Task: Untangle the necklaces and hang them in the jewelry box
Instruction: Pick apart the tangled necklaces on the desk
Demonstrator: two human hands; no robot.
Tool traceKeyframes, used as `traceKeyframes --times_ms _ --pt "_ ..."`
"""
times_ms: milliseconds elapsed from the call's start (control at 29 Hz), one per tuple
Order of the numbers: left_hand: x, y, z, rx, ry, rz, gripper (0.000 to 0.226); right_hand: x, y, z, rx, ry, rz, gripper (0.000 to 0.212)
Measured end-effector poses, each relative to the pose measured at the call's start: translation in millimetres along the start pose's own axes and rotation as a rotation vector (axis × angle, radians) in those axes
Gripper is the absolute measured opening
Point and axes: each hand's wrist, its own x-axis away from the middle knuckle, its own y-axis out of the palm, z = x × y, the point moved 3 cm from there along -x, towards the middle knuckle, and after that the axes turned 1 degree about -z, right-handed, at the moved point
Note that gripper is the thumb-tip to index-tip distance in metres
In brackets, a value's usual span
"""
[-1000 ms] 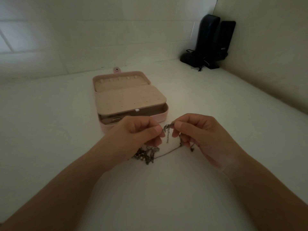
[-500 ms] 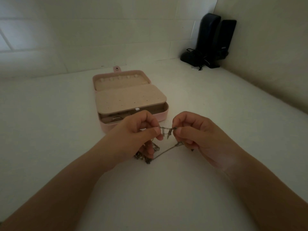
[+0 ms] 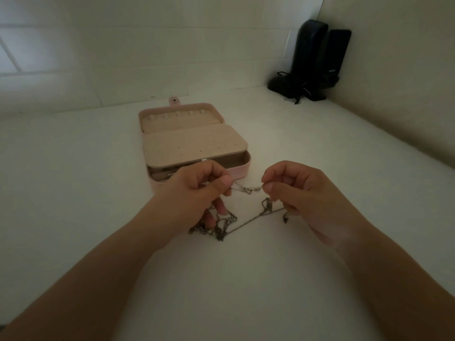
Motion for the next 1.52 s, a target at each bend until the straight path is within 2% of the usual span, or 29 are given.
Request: traceKeyframes --times_ms 241,448,621,724,862,965,1103,1207,1310,1379,1517 --pt "4 3 9 0.123 0.023 -0.051 0.017 -2 -3 7 0.093 0.048 0.088 0.011" --pt "0 1 0 0.038 0.034 -0.006 0.020 -2 -7 5 0.011 0.058 0.174 0.013" --pt "0 3 0 0.033 0.004 -0.057 0.023 -1 -6 4 -0.031 0.078 0.126 0.023" --pt "0 6 -2 0.008 -0.024 -0.124 0.035 0 -1 3 -0.049 0.083 0.048 0.030" --pt "4 8 1 -0.132 0.038 -0.174 0.025 0 4 3 -0.092 0.074 -0.049 0.035" --pt "6 7 3 -0.231 0.100 -0.157 0.016 0 3 4 -0.094 0.068 -0.055 0.034" --pt "6 6 5 -0.248 0.120 -0.129 0.018 2 2 3 -0.019 0.055 -0.031 0.021" --pt "4 4 3 -0.280 0.126 -0.086 0.008 3 2 2 0.057 0.024 -0.007 0.018" --pt "1 1 -1 -0.249 0.089 0.002 0.014 2 4 2 0.121 0.004 -0.014 0.011" --pt "0 1 -3 -0.230 0.066 0.032 0.017 1 7 3 0.115 -0.016 -0.035 0.014" --pt "1 5 -2 -0.192 0.084 -0.045 0.013 -1 11 5 0.080 -0.031 -0.040 0.019"
